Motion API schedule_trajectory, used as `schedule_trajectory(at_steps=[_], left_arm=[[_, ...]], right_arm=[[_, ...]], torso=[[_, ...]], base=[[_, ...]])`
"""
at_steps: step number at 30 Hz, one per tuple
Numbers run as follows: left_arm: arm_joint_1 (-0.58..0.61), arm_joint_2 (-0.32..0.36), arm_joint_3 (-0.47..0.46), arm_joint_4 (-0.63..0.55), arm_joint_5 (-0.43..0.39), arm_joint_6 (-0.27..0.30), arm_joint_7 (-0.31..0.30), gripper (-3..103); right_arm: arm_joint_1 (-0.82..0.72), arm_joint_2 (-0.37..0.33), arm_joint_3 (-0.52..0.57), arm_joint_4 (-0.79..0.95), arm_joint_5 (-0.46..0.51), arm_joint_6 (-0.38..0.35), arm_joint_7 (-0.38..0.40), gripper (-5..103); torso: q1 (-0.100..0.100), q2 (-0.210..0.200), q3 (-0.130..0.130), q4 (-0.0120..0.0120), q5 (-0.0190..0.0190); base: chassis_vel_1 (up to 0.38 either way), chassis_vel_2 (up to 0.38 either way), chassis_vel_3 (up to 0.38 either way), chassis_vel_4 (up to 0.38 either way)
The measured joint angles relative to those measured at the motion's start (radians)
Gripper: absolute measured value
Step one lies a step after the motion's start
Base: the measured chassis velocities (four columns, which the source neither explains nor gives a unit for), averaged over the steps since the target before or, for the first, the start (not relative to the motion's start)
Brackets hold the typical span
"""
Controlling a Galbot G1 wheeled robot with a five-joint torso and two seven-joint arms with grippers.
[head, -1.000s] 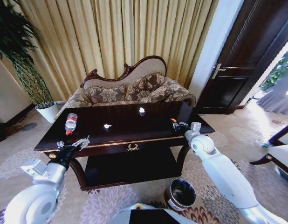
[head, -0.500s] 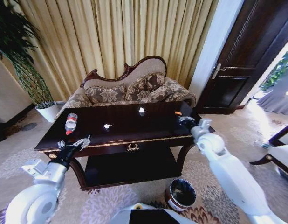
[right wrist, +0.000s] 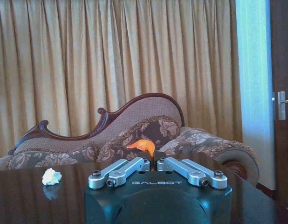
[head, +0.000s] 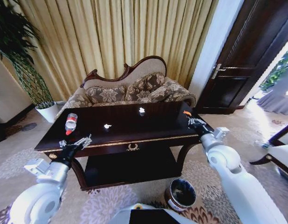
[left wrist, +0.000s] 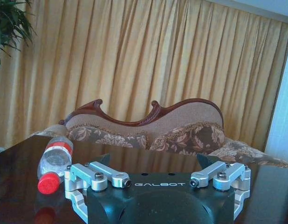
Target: Move to the front of the table and place the trash on the table into the trash bin.
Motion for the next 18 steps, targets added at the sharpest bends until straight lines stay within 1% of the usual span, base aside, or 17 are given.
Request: schedule_trajectory(at_steps=[5,8,11,18], left_arm=[[-0.008,0.003,0.001,0.000,-0.002,0.002,0.002,100],[-0.014,0.010,0.001,0.000,-0.004,0.003,0.003,100],[-0.019,0.013,0.002,0.000,-0.004,0.003,0.003,100],[-0.020,0.014,0.005,0.000,-0.004,0.004,0.005,100]], right_arm=[[-0.084,0.026,0.073,0.045,-0.009,0.005,-0.040,3],[-0.123,0.034,0.096,0.069,-0.014,0.009,-0.052,3],[-0.151,0.043,0.106,0.096,-0.019,0.011,-0.059,3],[-0.155,0.057,0.092,0.106,-0.030,0.011,-0.061,3]], torso=[[0.000,0.000,0.000,0.0000,-0.0002],[0.000,0.000,0.000,-0.0003,-0.0001],[0.000,0.000,0.000,-0.0002,-0.0001],[0.000,0.000,0.000,0.0001,-0.0001]], base=[[0.000,0.000,0.000,0.000],[0.000,0.000,0.000,0.000],[0.000,0.000,0.000,0.000],[0.000,0.000,0.000,0.000]])
